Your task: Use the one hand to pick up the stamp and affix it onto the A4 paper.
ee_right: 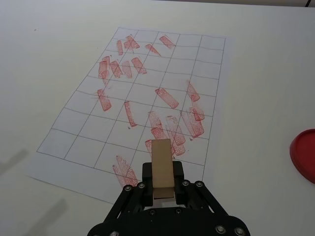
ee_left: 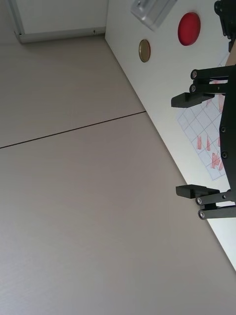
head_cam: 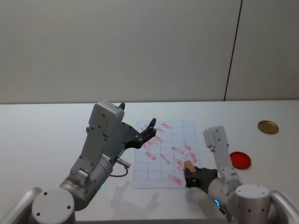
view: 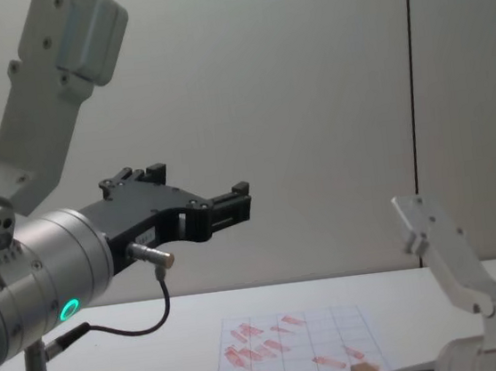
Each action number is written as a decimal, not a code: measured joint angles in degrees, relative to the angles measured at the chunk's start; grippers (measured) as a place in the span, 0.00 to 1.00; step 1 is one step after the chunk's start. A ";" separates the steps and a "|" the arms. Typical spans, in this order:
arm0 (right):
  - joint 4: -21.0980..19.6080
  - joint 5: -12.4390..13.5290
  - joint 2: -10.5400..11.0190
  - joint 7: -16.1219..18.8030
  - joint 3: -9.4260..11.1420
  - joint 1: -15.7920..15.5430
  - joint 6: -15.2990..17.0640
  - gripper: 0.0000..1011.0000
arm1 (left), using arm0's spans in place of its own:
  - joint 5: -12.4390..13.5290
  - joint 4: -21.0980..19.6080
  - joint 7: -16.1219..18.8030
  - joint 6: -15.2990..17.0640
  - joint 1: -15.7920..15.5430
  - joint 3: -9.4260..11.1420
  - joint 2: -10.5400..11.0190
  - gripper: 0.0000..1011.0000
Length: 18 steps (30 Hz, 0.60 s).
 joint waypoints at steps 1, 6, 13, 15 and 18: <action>0.37 -0.11 -0.10 0.02 -0.04 0.14 -0.17 0.22 | 0.00 0.00 0.00 0.00 0.00 0.00 0.00 0.98; 2.87 -0.65 -0.73 0.08 -0.28 1.10 -0.93 0.22 | 0.00 0.00 0.00 0.00 0.00 0.00 0.00 0.98; 5.40 -0.94 -1.42 0.10 -0.39 2.19 -1.54 0.22 | 0.00 0.00 0.00 0.00 0.00 0.00 0.00 0.98; 6.07 -0.96 -1.59 0.09 -0.42 2.45 -1.59 0.22 | 0.00 0.00 0.00 0.00 0.00 0.00 0.00 0.98; 6.94 -0.96 -1.81 0.08 -0.45 2.79 -1.61 0.22 | 0.00 0.00 0.00 0.00 0.00 0.00 0.00 0.98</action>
